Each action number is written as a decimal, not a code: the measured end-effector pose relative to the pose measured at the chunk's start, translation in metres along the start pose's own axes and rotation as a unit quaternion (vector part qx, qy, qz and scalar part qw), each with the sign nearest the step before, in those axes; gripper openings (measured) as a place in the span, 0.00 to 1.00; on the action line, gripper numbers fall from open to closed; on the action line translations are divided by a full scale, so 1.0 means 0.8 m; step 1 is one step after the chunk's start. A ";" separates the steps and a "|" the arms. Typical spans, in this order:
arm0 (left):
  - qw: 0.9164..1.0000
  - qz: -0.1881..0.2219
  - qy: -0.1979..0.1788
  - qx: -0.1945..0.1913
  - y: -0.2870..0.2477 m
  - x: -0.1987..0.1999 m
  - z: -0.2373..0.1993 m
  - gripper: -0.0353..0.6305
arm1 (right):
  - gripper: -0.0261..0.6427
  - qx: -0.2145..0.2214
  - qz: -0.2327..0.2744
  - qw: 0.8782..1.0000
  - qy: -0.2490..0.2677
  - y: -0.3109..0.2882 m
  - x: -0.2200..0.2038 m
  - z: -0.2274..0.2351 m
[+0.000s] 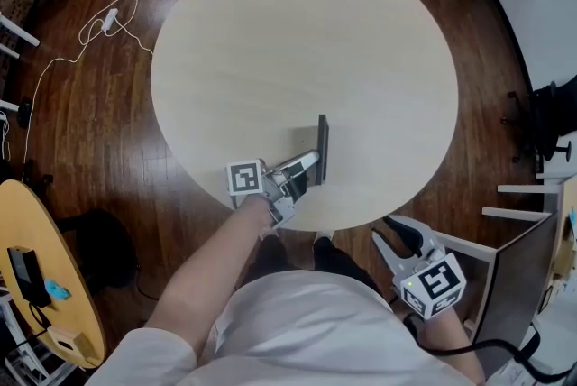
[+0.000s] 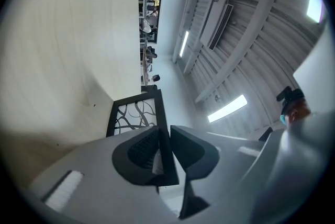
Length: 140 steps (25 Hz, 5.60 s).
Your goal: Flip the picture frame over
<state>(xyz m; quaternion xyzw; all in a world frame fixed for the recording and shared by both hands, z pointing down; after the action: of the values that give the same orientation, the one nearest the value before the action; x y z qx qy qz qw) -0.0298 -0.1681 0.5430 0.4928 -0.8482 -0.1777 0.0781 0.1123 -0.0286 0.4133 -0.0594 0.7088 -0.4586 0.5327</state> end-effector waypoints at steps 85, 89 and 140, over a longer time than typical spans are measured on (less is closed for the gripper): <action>0.895 -0.145 -0.316 0.280 0.085 -0.181 0.172 0.12 | 0.21 0.090 0.116 0.989 0.018 0.027 -0.074 -0.007; 0.883 -0.189 -0.362 0.230 0.105 -0.245 0.221 0.12 | 0.21 0.070 0.120 0.990 0.024 0.055 -0.092 -0.069; 0.859 -0.205 -0.435 0.174 0.202 -0.563 0.355 0.11 | 0.21 0.040 0.165 0.982 0.080 0.312 -0.234 -0.243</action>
<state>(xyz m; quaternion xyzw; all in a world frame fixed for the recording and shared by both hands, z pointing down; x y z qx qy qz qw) -0.0214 0.3576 0.3609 0.5338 -0.6927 -0.2353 -0.4241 0.1353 0.3358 0.3682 0.1165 0.7301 -0.3957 0.5448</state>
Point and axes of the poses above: the fingertips, and each gripper's own axes: y backward along the fingers, z to its right, x out of its top, the point moved 3 cm from there along y, backward along the fingers, and after that the axes turned 11 degrees about -x, right-handed, at the moved point
